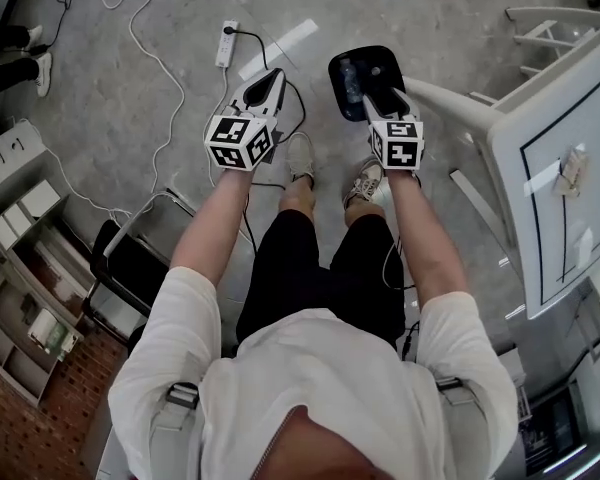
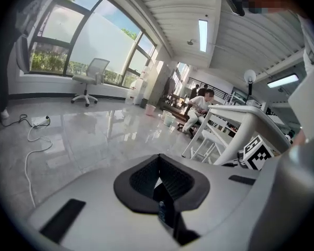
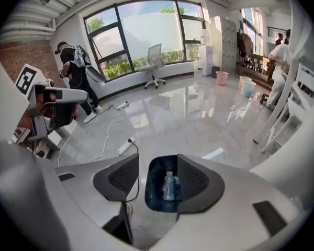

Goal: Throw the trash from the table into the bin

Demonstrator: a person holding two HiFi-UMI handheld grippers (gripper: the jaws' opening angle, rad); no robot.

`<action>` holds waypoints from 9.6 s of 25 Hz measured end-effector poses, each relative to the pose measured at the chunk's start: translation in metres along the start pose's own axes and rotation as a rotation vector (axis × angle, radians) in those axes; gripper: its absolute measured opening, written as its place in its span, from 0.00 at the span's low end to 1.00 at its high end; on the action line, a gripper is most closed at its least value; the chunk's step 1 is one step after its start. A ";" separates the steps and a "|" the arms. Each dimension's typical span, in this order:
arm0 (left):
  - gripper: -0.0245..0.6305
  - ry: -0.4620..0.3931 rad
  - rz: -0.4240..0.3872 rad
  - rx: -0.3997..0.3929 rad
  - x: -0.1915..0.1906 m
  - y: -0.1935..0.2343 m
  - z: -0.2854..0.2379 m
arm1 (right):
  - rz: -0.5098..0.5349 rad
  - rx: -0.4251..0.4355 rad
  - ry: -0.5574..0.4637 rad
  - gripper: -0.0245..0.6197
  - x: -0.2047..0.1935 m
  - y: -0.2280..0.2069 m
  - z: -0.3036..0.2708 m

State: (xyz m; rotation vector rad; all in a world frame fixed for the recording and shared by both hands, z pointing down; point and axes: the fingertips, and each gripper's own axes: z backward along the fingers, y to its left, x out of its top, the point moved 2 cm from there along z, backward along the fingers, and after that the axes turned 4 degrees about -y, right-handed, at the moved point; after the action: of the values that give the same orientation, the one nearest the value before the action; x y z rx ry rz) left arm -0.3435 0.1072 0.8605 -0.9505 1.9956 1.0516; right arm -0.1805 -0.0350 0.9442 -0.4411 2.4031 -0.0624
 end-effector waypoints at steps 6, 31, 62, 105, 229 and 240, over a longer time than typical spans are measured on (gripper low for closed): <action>0.05 -0.043 -0.035 -0.011 0.064 -0.028 0.026 | 0.021 -0.038 -0.125 0.17 0.068 0.015 0.070; 0.05 -0.356 -0.248 -0.217 0.333 -0.200 0.145 | 0.025 -0.282 -0.721 0.05 0.279 0.011 0.441; 0.05 -0.280 -0.394 -0.637 0.340 -0.370 0.082 | -0.152 -0.656 -0.767 0.05 0.187 -0.056 0.562; 0.06 0.088 -0.693 -1.028 0.189 -0.826 -0.231 | -0.445 -0.976 -0.598 0.05 0.043 -0.418 0.696; 0.24 0.469 -0.481 -0.322 -0.143 -0.096 -0.127 | -0.069 -0.184 -0.125 0.05 -0.058 -0.032 0.062; 0.30 0.569 -0.568 -0.358 -0.265 -0.056 -0.201 | -0.065 -0.171 -0.098 0.05 -0.124 -0.069 -0.026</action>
State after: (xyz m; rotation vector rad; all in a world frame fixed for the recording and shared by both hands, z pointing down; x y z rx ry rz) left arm -0.2092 -0.0148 1.1446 -2.0499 1.7783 0.8774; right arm -0.0889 -0.0613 1.0524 -0.5881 2.3068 0.1337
